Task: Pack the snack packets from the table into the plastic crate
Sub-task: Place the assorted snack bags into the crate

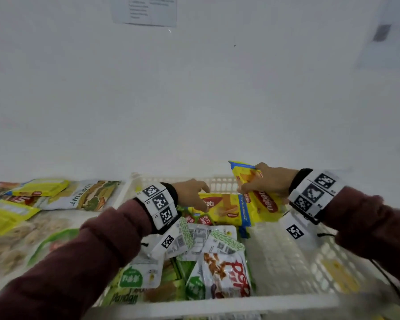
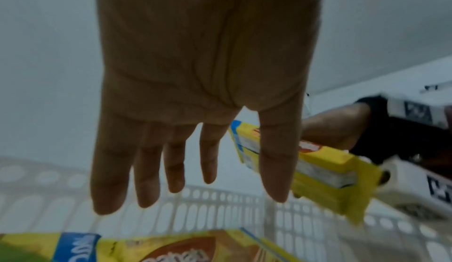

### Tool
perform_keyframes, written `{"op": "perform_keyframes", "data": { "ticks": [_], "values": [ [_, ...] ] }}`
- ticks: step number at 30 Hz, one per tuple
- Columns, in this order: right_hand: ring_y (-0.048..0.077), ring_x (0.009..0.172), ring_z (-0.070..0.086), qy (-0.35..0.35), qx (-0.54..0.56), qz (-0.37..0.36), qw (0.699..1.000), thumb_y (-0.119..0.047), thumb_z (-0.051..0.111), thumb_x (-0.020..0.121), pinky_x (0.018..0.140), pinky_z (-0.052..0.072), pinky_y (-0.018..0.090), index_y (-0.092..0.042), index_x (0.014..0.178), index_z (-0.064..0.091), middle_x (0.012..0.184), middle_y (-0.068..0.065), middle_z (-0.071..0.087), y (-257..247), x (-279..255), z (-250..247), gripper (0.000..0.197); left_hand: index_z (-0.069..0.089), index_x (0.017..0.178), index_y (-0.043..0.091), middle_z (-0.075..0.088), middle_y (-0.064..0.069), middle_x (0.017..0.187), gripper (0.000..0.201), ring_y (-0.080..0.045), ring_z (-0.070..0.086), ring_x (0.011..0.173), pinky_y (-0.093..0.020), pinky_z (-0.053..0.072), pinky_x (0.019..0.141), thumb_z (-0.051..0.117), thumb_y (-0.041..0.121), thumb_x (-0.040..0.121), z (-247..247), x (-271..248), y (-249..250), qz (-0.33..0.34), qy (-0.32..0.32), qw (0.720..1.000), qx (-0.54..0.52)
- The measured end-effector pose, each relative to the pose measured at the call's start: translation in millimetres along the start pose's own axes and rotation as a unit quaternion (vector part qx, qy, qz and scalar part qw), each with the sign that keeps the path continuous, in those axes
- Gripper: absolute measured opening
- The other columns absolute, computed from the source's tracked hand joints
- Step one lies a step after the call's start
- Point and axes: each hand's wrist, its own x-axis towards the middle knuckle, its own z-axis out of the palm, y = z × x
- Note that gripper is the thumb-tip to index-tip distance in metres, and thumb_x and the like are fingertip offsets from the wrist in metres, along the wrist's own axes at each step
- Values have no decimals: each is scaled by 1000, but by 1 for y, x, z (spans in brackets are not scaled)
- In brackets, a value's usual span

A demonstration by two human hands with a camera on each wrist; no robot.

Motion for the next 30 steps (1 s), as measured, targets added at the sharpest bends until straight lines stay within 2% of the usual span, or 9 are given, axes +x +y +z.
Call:
{"op": "perform_keyframes", "data": {
  "ticks": [2,5,8,13,17,18,20,26,30],
  "values": [
    [27,120,49,-13,-127,32,991,-63,57,78,94,41,32,-10,140,30,136,11,47,6,0,2,86,30,143,17,26,-8,150,62,-23,33,135,-33,30,107,59,28,90,7,8,4,21,-3,999,31],
    [27,121,50,-8,-230,63,971,-66,59,74,96,42,33,-9,137,37,137,10,48,13,5,14,87,23,147,21,22,-5,154,60,-23,29,138,-34,27,111,51,26,95,18,17,8,61,-51,994,71],
    [25,119,53,-6,-252,86,964,-64,61,74,91,44,31,-9,135,41,135,9,51,16,11,25,85,21,148,19,22,-5,155,53,-24,29,139,-35,27,111,40,28,99,25,25,6,54,-84,985,142],
    [24,120,51,-41,-263,93,959,-60,56,81,91,43,30,-7,137,39,136,9,49,17,23,47,78,19,149,21,23,-8,153,58,-28,38,132,-31,39,98,43,32,98,28,27,4,22,-76,978,195],
    [23,96,57,-44,-274,66,958,-68,43,83,88,46,31,-13,110,60,114,9,62,28,33,62,64,18,149,22,28,-11,150,57,-28,42,129,-35,38,104,41,34,98,27,27,1,8,-76,975,208],
    [24,97,57,-58,-278,67,957,-67,37,86,92,45,32,-13,109,61,114,10,62,31,36,65,63,18,149,21,28,-11,150,57,-29,41,129,-35,37,105,40,34,98,26,27,0,10,-77,975,206],
    [24,110,55,-88,-287,74,951,-61,32,91,97,41,33,-10,122,56,127,10,57,38,42,71,65,18,149,22,27,-11,150,57,-28,39,130,-36,35,107,41,34,98,25,27,-3,16,-78,977,199],
    [25,118,53,-154,-370,29,916,-56,56,83,97,43,34,-13,132,48,132,7,54,40,48,91,66,30,145,16,27,-6,152,52,-23,34,136,-32,29,109,45,28,97,21,21,-5,43,-65,988,136],
    [23,113,57,-149,-323,16,934,-44,63,83,87,45,26,-10,126,53,123,5,60,37,45,77,56,55,123,13,46,-6,130,35,-20,47,116,-29,39,92,58,27,90,16,15,-10,60,-46,996,55]
  ]
}}
